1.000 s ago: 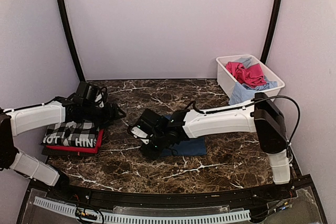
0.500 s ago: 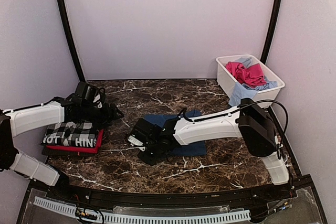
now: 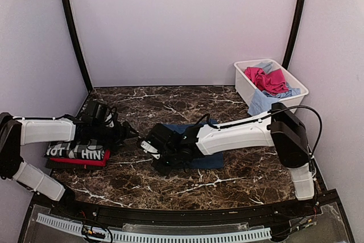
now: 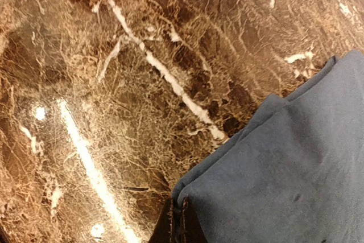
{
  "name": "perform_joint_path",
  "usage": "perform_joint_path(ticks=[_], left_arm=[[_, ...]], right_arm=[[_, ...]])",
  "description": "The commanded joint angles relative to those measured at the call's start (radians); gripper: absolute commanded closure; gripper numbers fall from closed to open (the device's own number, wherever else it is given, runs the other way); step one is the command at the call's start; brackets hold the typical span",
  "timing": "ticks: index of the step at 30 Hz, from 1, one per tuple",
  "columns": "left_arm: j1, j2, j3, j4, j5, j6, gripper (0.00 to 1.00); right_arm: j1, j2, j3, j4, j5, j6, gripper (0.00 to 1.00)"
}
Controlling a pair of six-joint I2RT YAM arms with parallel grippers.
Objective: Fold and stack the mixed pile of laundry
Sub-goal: Pick up the square-folded T-shirt from the center of the board.
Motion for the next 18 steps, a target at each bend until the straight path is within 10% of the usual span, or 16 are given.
perform_joint_path(ticks=[1,18], left_arm=[[-0.020,0.022,-0.033,0.151,0.061,-0.048,0.14],[-0.156,0.285,0.017,0.412,0.085,-0.255,0.07]], right_arm=[[-0.030,-0.092,-0.034,0.105,-0.029,0.006,1.00],[-0.034,-0.121,-0.033,0.156,-0.079,0.004,1.00]])
